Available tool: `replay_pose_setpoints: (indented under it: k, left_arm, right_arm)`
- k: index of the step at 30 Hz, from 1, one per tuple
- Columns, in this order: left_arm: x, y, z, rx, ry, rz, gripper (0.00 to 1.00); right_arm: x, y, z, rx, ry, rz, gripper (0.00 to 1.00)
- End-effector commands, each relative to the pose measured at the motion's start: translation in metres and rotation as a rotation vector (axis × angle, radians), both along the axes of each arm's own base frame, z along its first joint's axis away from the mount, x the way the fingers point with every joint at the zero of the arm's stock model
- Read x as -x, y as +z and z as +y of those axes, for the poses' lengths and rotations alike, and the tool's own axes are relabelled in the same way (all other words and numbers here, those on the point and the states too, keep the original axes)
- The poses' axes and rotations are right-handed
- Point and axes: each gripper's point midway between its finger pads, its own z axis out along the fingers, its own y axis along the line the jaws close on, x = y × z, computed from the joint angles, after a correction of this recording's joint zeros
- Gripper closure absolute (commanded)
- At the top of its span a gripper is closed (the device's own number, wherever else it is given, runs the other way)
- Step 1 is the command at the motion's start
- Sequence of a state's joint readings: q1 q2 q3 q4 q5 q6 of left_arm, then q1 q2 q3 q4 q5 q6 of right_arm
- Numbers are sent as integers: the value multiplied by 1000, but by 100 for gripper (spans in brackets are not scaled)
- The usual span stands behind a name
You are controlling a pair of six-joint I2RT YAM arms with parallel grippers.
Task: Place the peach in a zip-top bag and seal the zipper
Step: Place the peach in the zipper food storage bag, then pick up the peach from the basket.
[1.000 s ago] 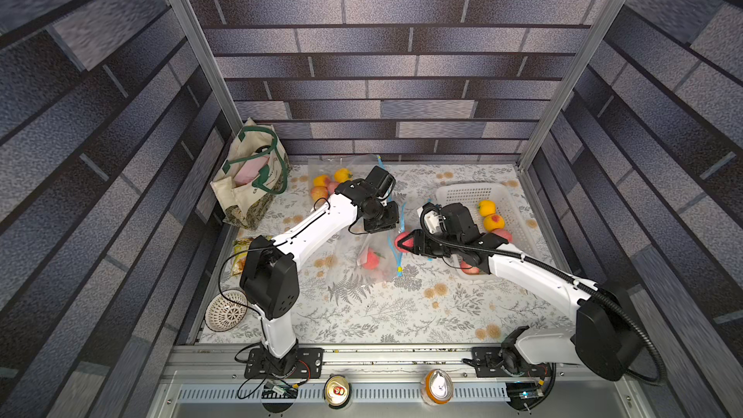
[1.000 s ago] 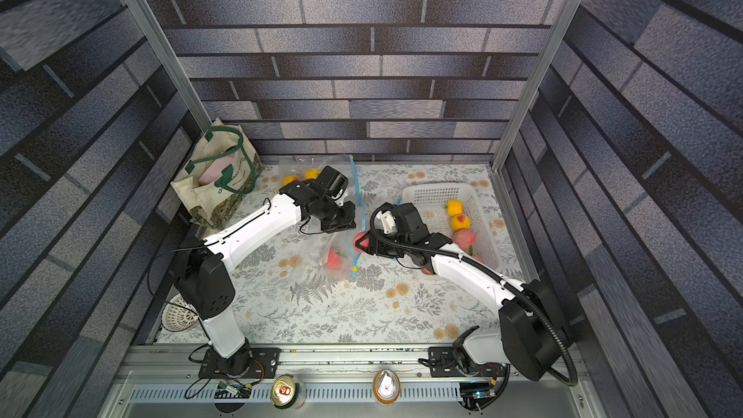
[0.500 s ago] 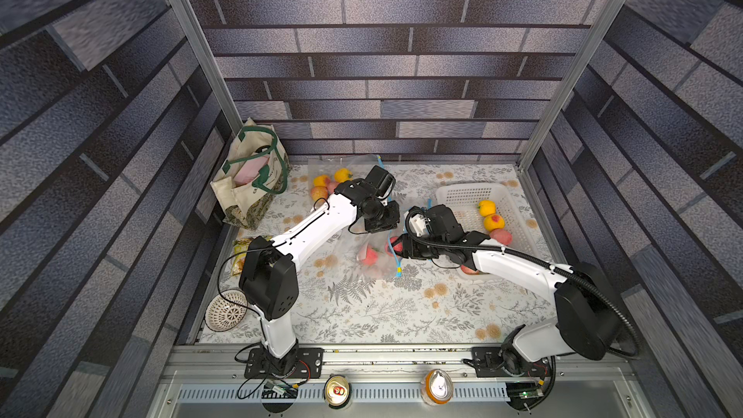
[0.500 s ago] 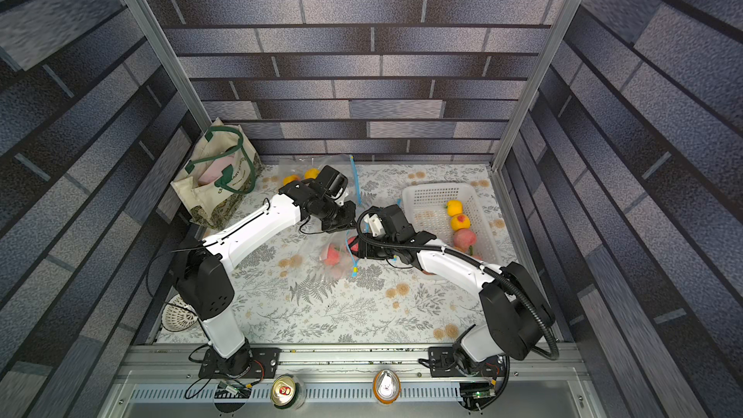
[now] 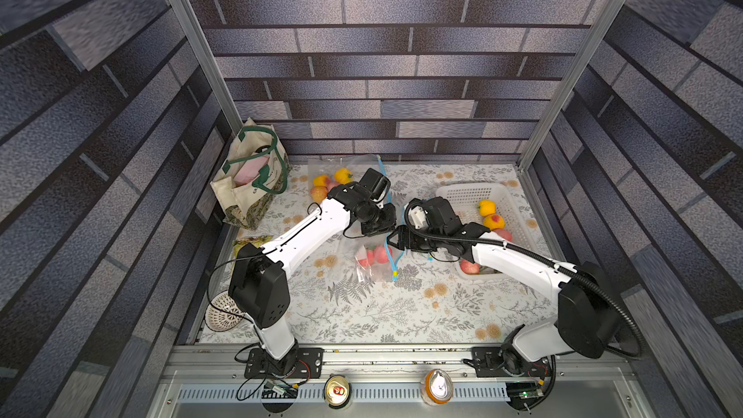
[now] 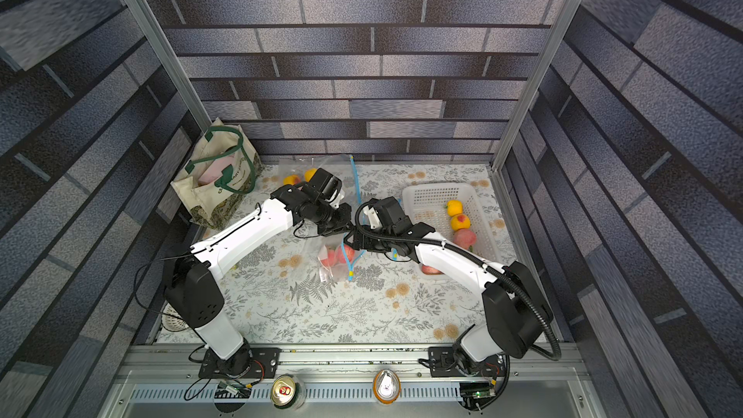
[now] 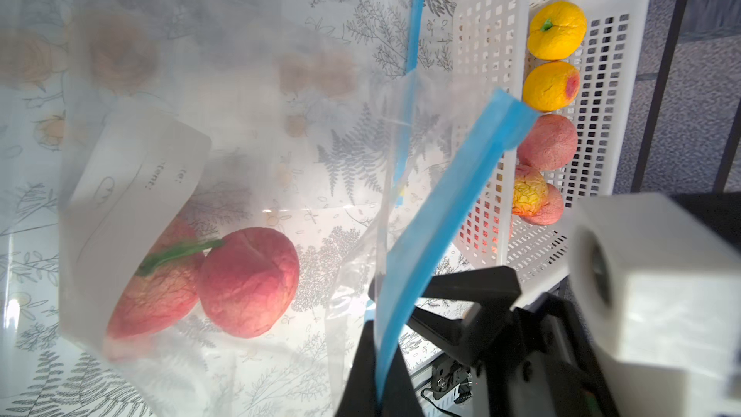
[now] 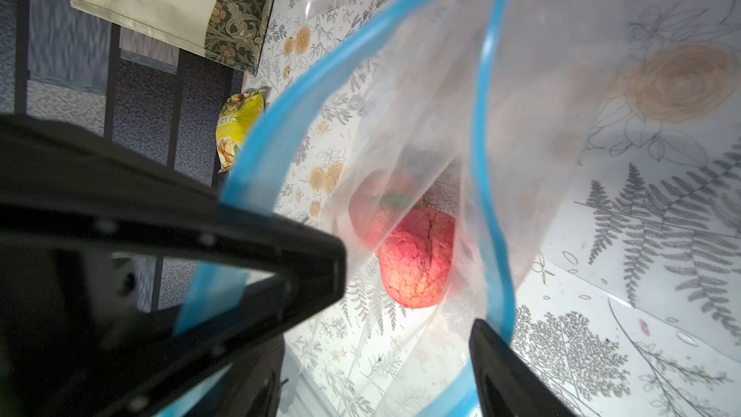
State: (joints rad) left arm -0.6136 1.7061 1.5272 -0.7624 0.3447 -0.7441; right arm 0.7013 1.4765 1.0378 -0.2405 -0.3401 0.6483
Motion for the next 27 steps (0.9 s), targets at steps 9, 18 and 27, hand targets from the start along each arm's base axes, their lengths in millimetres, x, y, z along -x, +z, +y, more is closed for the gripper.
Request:
replay_pose_setpoints:
  k: [9, 18, 27]
  left_arm:
    - [4, -15, -10, -13, -40, 11, 100]
    - [3, -17, -12, -9, -43, 13, 100]
    - [-1, -19, -6, -6, -27, 16, 100]
  right_arm:
    - [-69, 10, -209, 520, -446, -88, 28]
    - [-164, -23, -304, 763, -507, -83, 24]
    - [-198, -66, -327, 815, -424, -6, 22]
